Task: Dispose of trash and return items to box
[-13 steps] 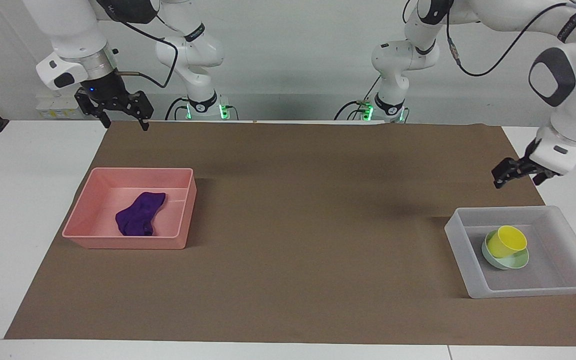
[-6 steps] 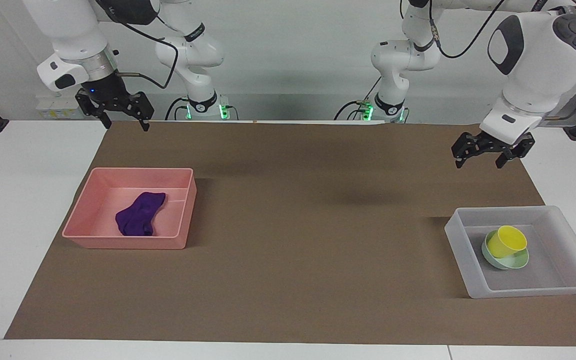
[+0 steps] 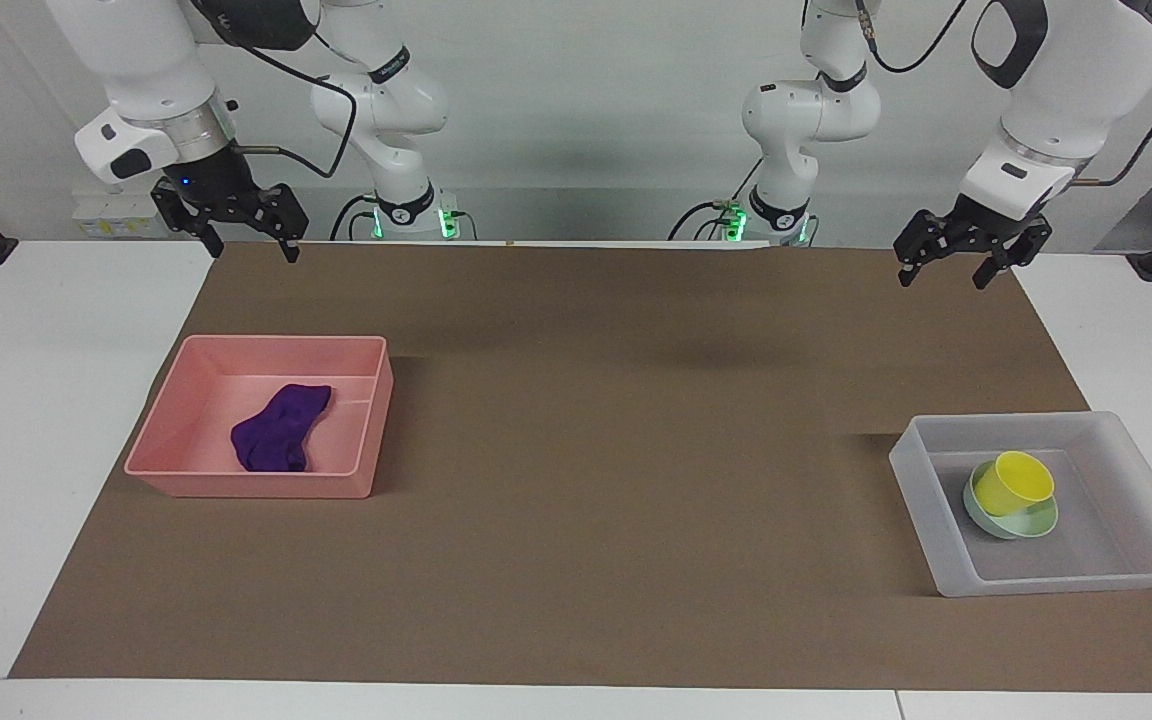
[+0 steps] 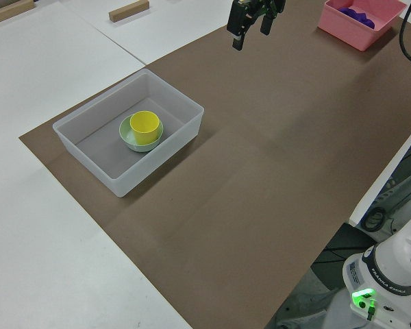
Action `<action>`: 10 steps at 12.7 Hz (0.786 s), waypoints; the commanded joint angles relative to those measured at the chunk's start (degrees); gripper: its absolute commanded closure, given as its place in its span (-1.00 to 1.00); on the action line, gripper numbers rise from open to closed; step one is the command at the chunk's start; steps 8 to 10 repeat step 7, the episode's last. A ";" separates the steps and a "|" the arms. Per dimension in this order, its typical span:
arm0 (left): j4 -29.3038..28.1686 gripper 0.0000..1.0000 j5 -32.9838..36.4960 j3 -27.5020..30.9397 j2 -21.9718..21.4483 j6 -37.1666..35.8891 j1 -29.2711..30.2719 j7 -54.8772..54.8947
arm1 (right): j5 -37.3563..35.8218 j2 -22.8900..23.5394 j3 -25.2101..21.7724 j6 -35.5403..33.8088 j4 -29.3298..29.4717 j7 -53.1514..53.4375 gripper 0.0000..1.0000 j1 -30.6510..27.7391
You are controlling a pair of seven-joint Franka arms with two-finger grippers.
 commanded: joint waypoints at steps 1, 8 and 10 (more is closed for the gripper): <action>-1.23 -1.00 -0.92 -1.77 -0.68 0.42 1.68 0.31 | 0.91 -1.22 0.30 1.05 -1.71 -1.20 -1.00 -0.64; 0.27 -1.00 -0.74 -1.69 0.90 -0.37 1.50 0.05 | 0.91 -1.22 0.30 1.40 -1.71 -1.11 -1.00 -0.64; 0.27 -1.00 -0.74 -1.69 0.90 -0.37 1.50 0.05 | 0.91 -1.22 0.30 1.40 -1.71 -1.11 -1.00 -0.64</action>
